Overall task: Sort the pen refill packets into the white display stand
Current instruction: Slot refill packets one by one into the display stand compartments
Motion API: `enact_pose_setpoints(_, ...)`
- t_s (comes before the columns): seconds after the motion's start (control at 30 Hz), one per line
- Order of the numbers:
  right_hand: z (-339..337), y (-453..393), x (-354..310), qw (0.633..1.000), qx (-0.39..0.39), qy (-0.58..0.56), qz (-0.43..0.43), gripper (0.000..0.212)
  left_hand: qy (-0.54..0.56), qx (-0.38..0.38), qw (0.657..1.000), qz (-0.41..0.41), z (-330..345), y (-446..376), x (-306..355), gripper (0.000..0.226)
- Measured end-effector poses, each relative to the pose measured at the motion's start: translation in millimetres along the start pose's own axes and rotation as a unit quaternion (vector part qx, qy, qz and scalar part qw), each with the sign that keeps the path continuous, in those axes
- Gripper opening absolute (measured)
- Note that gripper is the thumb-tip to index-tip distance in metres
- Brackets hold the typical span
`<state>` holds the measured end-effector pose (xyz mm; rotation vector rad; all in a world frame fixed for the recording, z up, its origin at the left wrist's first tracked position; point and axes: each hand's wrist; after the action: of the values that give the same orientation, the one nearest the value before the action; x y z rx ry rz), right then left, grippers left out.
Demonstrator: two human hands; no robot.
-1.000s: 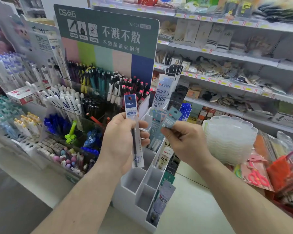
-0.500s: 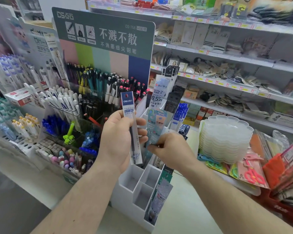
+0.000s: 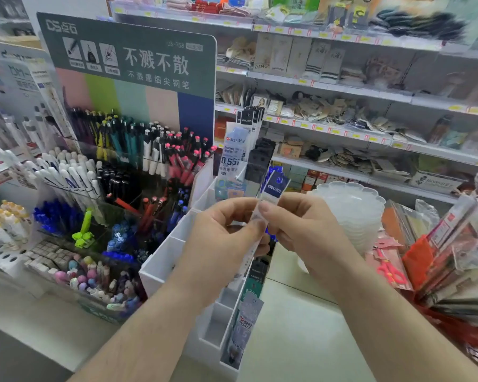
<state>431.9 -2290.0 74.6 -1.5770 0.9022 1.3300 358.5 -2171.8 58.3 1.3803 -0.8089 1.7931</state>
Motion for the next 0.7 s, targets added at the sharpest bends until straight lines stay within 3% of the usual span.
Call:
enact_pose_setpoints(0.13, -19, 0, 8, 0.996, 0.08, -0.026, 0.026, 0.035, -0.056, 0.003, 0.998, 0.007, 6, -6, -16, 0.017)
enact_pose_setpoints(0.23, -52, -11, 15, 0.967, 0.24, -0.078, 0.034, 0.033, -0.071, 0.021, 0.997, -0.002, 8, -10, -24, 0.02)
enact_pose_setpoints(0.33, -81, -25, 32, 0.928, 0.37, -0.03, 0.024, 0.034, -0.078, 0.014, 0.997, 0.0, 11, -11, -31, 0.022)
enact_pose_setpoints(0.4, -89, -33, 49, 0.923, 0.383, 0.022, 0.026, 0.034, -0.085, 0.005, 0.996, -0.007, 14, -12, -37, 0.025)
enact_pose_setpoints(0.7, -82, -90, 105, 0.935, 0.301, 0.166, 0.085, 0.025, -0.185, -0.022, 0.982, -0.022, 19, -25, -72, 0.026)
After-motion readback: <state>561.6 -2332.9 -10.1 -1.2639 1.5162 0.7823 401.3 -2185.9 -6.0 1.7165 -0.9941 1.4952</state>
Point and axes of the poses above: each hand's wrist, its own y-axis away from the middle knuckle, its own z-axis out of the palm, x = y × z, and after that the axes turned 12 degrees about x, right-handed
